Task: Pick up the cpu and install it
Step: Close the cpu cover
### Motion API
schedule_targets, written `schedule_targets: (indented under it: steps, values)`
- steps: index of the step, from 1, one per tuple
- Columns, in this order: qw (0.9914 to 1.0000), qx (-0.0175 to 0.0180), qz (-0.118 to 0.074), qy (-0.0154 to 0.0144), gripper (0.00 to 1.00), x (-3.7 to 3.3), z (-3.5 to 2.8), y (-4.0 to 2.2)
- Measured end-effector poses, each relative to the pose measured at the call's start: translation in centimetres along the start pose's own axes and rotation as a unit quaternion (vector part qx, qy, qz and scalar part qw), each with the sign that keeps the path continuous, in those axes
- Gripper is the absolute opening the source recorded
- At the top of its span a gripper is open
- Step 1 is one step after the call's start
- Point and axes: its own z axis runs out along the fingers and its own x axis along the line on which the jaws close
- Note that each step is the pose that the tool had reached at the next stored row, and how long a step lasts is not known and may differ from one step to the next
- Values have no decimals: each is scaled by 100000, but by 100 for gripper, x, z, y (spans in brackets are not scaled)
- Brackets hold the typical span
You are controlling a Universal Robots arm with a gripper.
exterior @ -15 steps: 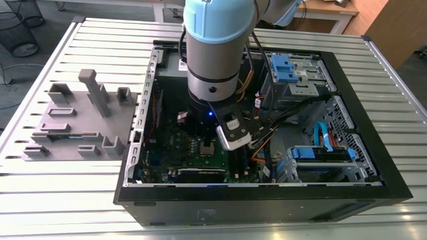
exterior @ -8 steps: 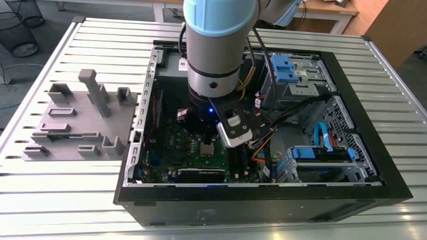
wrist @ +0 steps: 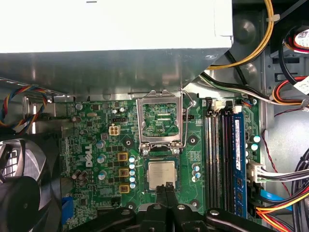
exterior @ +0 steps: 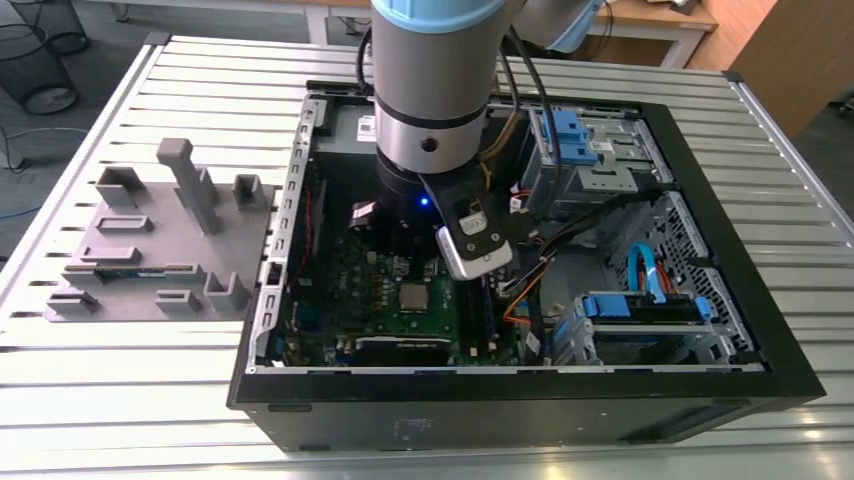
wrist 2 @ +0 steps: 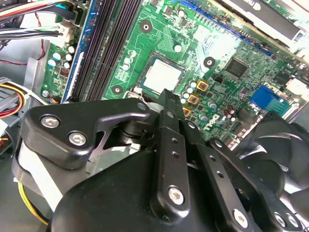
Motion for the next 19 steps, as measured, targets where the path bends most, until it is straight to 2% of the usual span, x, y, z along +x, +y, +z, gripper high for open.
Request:
schedule_targets:
  steps: [15,19]
  values:
    - [100000,9,-4,-1,11,1,52,0]
    - [100000,3,-1,-5,11,-21,58,1]
